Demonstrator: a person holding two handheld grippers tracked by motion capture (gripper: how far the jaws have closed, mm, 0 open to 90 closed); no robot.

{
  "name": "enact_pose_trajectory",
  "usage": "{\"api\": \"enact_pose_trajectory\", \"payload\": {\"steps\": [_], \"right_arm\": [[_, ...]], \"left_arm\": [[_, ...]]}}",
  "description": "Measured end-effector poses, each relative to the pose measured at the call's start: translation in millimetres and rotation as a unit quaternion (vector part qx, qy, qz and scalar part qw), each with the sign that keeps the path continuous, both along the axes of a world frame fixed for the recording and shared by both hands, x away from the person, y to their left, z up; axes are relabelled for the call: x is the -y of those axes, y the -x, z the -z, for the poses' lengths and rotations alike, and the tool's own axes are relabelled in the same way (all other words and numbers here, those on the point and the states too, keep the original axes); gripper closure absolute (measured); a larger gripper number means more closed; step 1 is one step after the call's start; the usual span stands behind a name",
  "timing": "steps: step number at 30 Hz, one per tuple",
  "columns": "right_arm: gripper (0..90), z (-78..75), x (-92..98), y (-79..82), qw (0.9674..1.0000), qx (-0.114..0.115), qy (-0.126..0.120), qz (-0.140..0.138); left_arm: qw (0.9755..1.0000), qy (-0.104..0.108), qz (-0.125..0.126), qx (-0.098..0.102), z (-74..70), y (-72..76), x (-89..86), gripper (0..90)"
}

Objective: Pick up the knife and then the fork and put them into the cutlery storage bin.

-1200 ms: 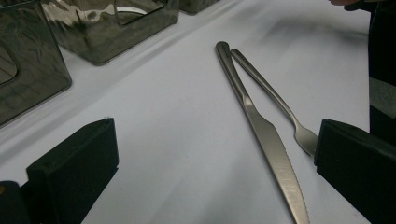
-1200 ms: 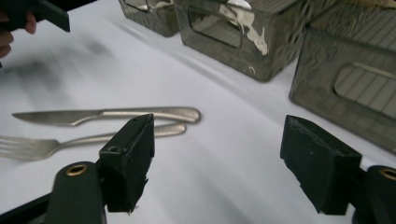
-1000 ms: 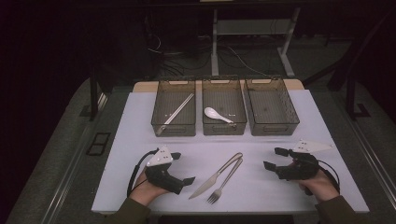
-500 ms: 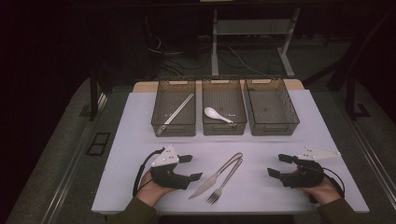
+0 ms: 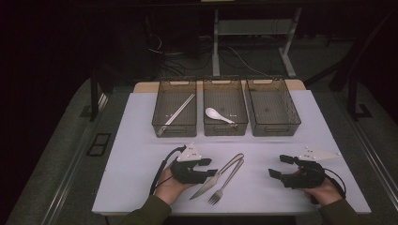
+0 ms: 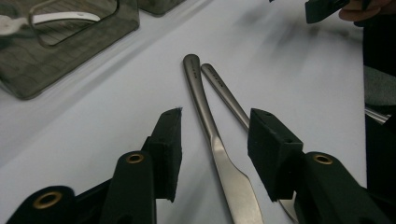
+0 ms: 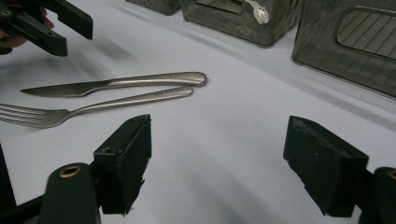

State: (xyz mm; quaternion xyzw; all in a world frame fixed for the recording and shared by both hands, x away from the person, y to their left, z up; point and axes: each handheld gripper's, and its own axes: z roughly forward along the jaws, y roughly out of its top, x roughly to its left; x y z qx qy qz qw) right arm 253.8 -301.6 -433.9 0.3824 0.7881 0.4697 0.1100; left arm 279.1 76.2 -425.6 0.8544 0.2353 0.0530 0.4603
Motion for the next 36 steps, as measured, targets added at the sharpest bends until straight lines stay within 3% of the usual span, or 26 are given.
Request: {"api": "enact_pose_trajectory", "payload": {"steps": [10, 16, 21, 36], "right_arm": [[23.5, 0.0, 0.1, 0.0, 1.0000, 0.000, 0.001, 0.001], [23.6, 0.0, -0.2, -0.1, 1.0000, 0.001, 0.003, 0.000], [23.5, -0.3, -0.2, 0.3, 1.0000, 0.001, 0.003, 0.000], [23.6, -0.5, -0.5, 0.5, 1.0000, 0.002, 0.005, -0.002]], "left_arm": [[0.9994, -0.034, -0.003, -0.011, 12.2, -8.5, 32.7, 64.2], [0.9984, -0.054, -0.002, -0.014, 19.4, -10.3, 41.2, 66.9], [0.9964, -0.084, -0.002, -0.006, 24.1, -9.1, 44.6, 70.4], [0.9962, -0.087, 0.009, -0.002, 21.9, -16.0, 36.2, 79.1]]}}
